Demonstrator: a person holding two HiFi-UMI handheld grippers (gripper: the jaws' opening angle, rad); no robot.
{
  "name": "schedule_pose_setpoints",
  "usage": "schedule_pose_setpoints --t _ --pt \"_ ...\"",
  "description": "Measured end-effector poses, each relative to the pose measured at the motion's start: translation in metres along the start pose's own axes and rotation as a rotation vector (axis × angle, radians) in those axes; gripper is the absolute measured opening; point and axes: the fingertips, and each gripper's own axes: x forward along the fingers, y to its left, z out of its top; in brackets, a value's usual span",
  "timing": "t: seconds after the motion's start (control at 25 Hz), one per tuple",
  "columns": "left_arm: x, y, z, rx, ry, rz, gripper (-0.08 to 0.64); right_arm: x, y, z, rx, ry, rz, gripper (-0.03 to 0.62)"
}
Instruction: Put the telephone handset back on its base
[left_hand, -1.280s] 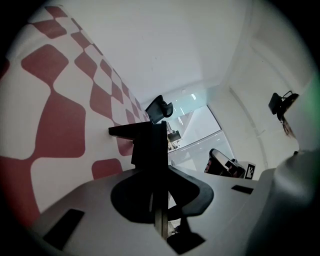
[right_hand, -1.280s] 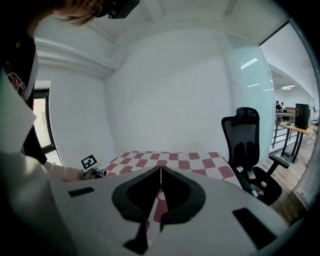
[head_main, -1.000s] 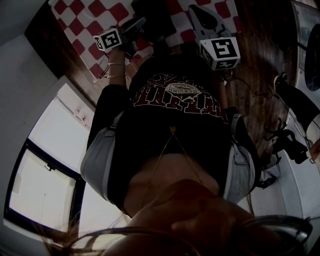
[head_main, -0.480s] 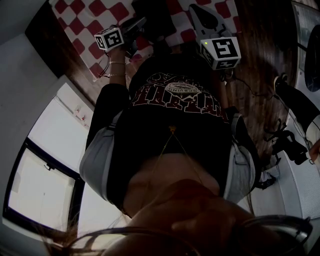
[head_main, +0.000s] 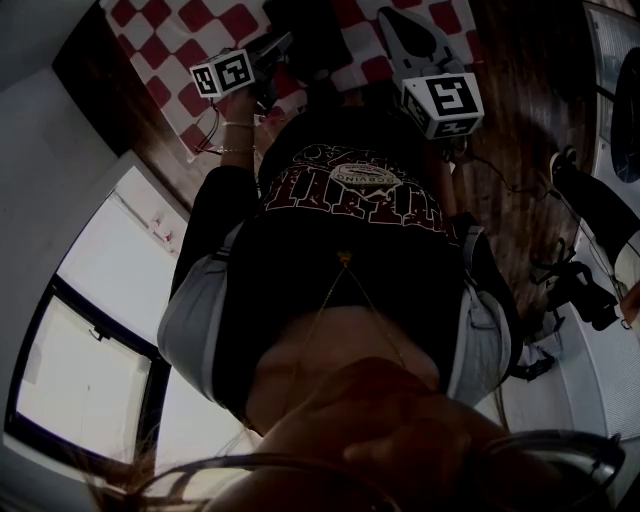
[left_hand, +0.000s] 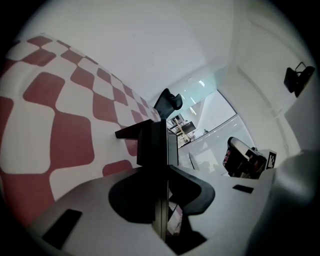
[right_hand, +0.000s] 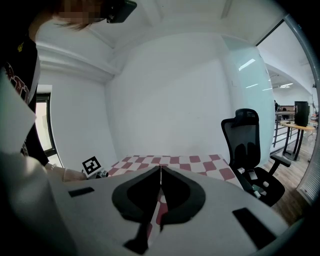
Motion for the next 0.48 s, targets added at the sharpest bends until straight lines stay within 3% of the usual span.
schedule_pose_setpoints --t 0.2,0.48 --pt "0.0003 0.0019 -0.0001 0.006 0.028 0.076 0.117 -0.0053 -0.0028 0.0028 0.004 -0.010 -0.003 0.020" --pt "-0.0004 -0.0011 -0.0036 -0.018 0.034 0.086 0.135 -0.0094 -0.0064 0.0037 0.002 -0.018 0.004 0.021"
